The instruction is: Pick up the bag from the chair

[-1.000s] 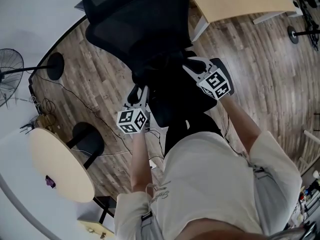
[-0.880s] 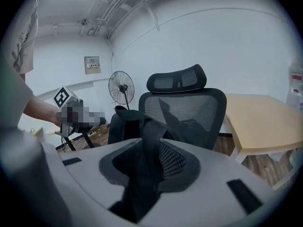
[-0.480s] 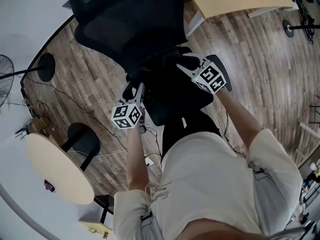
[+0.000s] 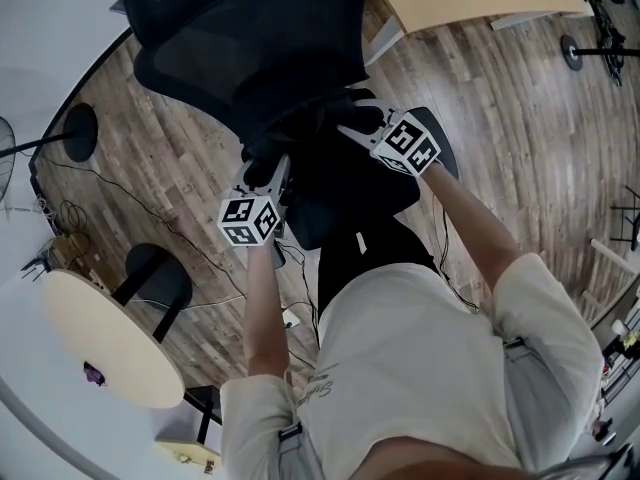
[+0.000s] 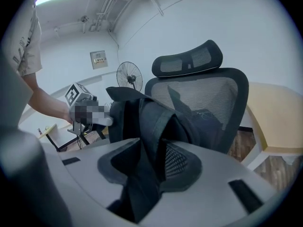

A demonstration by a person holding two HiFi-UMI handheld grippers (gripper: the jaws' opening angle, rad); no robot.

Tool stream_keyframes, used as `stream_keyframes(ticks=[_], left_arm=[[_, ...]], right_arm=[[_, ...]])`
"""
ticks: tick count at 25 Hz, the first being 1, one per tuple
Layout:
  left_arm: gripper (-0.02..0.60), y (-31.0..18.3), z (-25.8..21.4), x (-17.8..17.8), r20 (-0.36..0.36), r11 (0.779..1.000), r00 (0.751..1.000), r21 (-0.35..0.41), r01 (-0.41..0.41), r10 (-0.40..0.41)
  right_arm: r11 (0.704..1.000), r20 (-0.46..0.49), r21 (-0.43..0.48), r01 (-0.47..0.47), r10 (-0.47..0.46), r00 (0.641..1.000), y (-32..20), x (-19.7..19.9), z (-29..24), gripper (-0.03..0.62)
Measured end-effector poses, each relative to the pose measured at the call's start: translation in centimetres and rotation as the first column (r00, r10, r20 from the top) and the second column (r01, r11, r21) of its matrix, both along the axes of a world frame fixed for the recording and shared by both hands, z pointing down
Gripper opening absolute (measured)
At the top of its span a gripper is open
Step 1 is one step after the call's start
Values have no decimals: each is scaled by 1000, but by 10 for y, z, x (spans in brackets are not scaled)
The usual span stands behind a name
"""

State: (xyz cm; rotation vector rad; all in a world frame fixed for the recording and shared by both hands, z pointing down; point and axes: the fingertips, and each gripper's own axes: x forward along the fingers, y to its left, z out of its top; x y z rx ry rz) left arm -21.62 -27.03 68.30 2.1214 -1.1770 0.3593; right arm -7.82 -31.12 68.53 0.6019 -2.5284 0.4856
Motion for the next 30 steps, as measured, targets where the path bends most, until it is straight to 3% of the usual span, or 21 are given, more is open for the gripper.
stream_keyframes(ticks=[7, 11, 15, 30], left_arm=[[174, -8, 2, 13, -33, 999, 998, 11, -53, 53], [90, -9, -2, 18, -43, 997, 997, 45, -65, 67], [59, -5, -15, 27, -48, 991, 993, 86, -100, 104], [52, 6, -68, 40, -144, 981, 980, 155, -112, 135]], right_arm=[[997, 2, 18, 70, -70, 998, 1, -14, 6, 127], [995, -10, 52, 91, -90, 996, 5, -15, 3, 95], [994, -8, 57, 97, -97, 995, 8, -10, 2, 64], [992, 93, 76, 97, -104, 990, 23, -3, -42, 60]])
